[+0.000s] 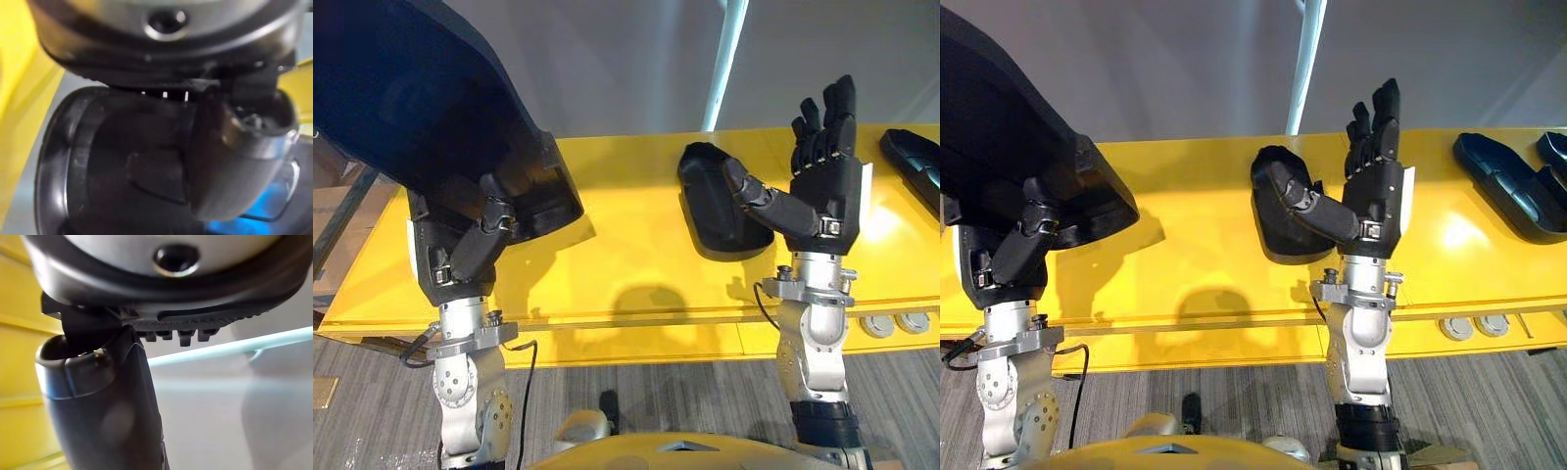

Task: Walk over and take three plastic housings, then place them on the shelf

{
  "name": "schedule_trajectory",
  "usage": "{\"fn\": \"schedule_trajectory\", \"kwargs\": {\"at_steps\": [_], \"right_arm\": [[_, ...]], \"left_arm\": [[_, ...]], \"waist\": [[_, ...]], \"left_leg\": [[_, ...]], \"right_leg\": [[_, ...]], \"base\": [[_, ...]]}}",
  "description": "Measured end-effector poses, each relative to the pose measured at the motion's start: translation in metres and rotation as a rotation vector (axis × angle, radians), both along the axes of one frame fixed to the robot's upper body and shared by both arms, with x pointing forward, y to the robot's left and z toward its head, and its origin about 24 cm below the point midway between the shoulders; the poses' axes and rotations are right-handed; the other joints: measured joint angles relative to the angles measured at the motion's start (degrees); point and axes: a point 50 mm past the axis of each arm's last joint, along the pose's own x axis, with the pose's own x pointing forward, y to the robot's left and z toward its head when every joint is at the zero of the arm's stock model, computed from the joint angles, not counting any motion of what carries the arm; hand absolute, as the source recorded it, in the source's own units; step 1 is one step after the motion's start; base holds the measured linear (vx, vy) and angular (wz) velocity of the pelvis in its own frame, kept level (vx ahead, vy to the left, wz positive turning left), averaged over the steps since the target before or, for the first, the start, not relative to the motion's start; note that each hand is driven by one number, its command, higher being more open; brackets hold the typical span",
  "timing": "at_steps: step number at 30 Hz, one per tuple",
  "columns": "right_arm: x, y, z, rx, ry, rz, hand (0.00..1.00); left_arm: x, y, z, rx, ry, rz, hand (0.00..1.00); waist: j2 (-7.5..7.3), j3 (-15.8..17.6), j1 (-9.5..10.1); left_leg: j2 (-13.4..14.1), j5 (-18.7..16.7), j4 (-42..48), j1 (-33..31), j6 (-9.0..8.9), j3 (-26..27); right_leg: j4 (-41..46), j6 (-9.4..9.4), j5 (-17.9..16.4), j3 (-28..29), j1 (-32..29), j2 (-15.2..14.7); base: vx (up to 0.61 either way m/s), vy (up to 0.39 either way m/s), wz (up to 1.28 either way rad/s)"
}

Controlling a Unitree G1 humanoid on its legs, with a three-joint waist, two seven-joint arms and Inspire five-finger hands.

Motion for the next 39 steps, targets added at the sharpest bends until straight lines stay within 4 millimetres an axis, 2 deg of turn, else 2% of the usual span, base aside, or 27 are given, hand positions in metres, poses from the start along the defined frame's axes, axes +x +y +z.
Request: {"fn": "schedule_trajectory", "kwargs": {"at_steps": [5,6,7,8,10,12,14,15,18,21,23,26,29,33,39], "right_arm": [[-0.006,-0.015,-0.004,0.026,0.016,-0.051,1.00],[-0.006,-0.016,-0.005,0.025,0.017,-0.054,1.00],[-0.007,-0.016,-0.005,0.029,0.018,-0.055,1.00],[-0.008,-0.017,-0.005,0.031,0.020,-0.059,1.00],[-0.014,-0.023,-0.012,0.044,0.055,-0.101,1.00],[-0.021,-0.026,-0.021,0.089,0.088,-0.104,1.00],[-0.025,-0.022,-0.020,0.103,0.079,-0.087,1.00],[-0.027,-0.020,-0.017,0.102,0.063,-0.076,1.00],[-0.028,-0.019,-0.010,0.084,0.041,-0.063,1.00],[-0.026,-0.019,-0.008,0.052,0.062,-0.035,1.00],[-0.023,-0.021,-0.005,0.000,0.077,-0.010,1.00],[-0.013,-0.018,0.002,-0.023,0.071,0.019,1.00],[0.000,-0.011,0.005,-0.035,0.063,0.056,1.00],[0.008,0.000,0.007,-0.059,0.063,0.123,1.00],[0.011,0.009,0.004,-0.084,0.079,0.166,1.00]], "left_arm": [[0.002,-0.002,0.001,0.020,0.009,-0.028,0.00],[0.003,-0.002,0.001,0.022,0.012,-0.035,0.00],[0.003,-0.004,0.001,0.029,0.015,-0.049,0.00],[0.005,-0.006,0.000,0.032,0.020,-0.066,0.00],[0.010,-0.013,-0.001,0.065,0.058,-0.140,0.00],[0.012,-0.011,-0.001,0.166,0.105,-0.196,0.00],[0.014,-0.006,-0.003,0.195,0.151,-0.210,0.00],[0.014,-0.003,-0.005,0.194,0.180,-0.211,0.00],[0.020,-0.002,-0.007,0.184,0.229,-0.223,0.00],[0.037,-0.007,-0.014,0.127,0.293,-0.248,0.00],[0.055,-0.015,-0.022,0.065,0.341,-0.259,0.00],[0.075,-0.020,-0.031,0.004,0.397,-0.255,0.00],[0.095,-0.020,-0.022,-0.077,0.377,-0.244,0.00],[0.118,-0.021,-0.013,-0.141,0.367,-0.251,0.00],[0.124,-0.020,-0.002,-0.211,0.315,-0.236,0.00]], "waist": [[-0.13,0.0,-0.94],[-0.23,0.1,-1.23],[-0.21,0.1,-1.73],[-0.13,0.0,-2.17],[0.87,-0.5,-3.36],[0.32,-0.3,-4.15],[-0.08,0.1,-4.25],[-0.15,0.1,-4.40],[0.04,0.2,-5.02],[0.58,0.3,-5.99],[1.85,1.3,-6.39],[3.10,3.4,-7.15],[2.58,5.0,-7.73],[2.46,5.6,-8.02],[2.08,7.5,-9.28]], "left_leg": [[-0.7,0.5,-0.4,-0.4,-1.06,-0.9],[-0.7,-0.5,-0.1,-0.5,-1.20,0.2],[0.2,-2.0,2.0,-1.2,-1.20,4.8],[0.7,-2.1,3.1,-1.7,-1.58,6.3],[0.2,-2.8,5.1,-2.3,-0.45,7.8],[-0.7,-3.9,4.9,-1.9,0.79,8.7],[-1.5,-3.4,2.8,-0.7,1.05,9.9],[-2.0,-2.6,1.0,-0.2,1.10,10.5],[-2.3,-1.3,-1.7,0.0,0.69,11.5],[-2.2,1.6,-5.3,-0.6,0.47,11.5],[-1.9,3.3,-7.0,-3.1,-0.23,11.4],[-1.2,6.2,-7.0,-5.1,0.15,11.6],[-1.1,7.3,-6.8,-5.4,1.08,12.2],[-1.1,7.3,-6.8,-5.4,1.09,13.2],[-1.1,7.1,-7.0,-5.7,0.72,13.8]], "right_leg": [[3.0,0.78,-3.0,0.7,-1.2,-1.6],[2.9,0.94,-3.1,0.8,-1.3,-2.1],[2.7,1.30,-3.4,0.9,-1.6,-2.9],[2.8,1.45,-3.5,0.9,-1.7,-3.2],[4.0,1.86,-3.2,1.5,-1.9,-4.6],[4.6,2.43,-2.9,2.7,-2.2,-5.6],[4.1,2.91,-2.6,4.0,-2.6,-6.1],[3.1,3.84,-2.0,4.6,-2.6,-6.2],[1.4,4.11,-1.3,4.4,-3.1,-5.7],[1.6,4.25,-0.9,4.0,-5.0,-4.9],[2.8,4.28,-0.9,4.0,-8.5,-4.6],[4.9,4.49,-0.8,4.3,-11.5,-4.5],[7.0,4.16,-1.0,5.2,-13.1,-4.7],[8.1,3.83,-1.2,6.6,-14.4,-4.9],[9.7,3.53,-1.7,7.8,-16.0,-4.9]], "base": [[-0.07,-0.029,0.06],[-0.09,0.020,-0.11],[-0.07,0.025,-0.16],[-0.09,0.099,-0.16],[-0.08,0.160,-0.09],[-0.07,0.184,-0.14],[-0.08,0.137,-0.24],[-0.08,0.108,-0.20],[-0.05,0.052,0.05],[-0.07,0.017,0.22],[-0.07,0.004,0.21],[-0.04,0.004,0.03],[0.00,-0.026,-0.10],[0.00,-0.016,-0.16],[-0.04,-0.016,-0.07]]}}
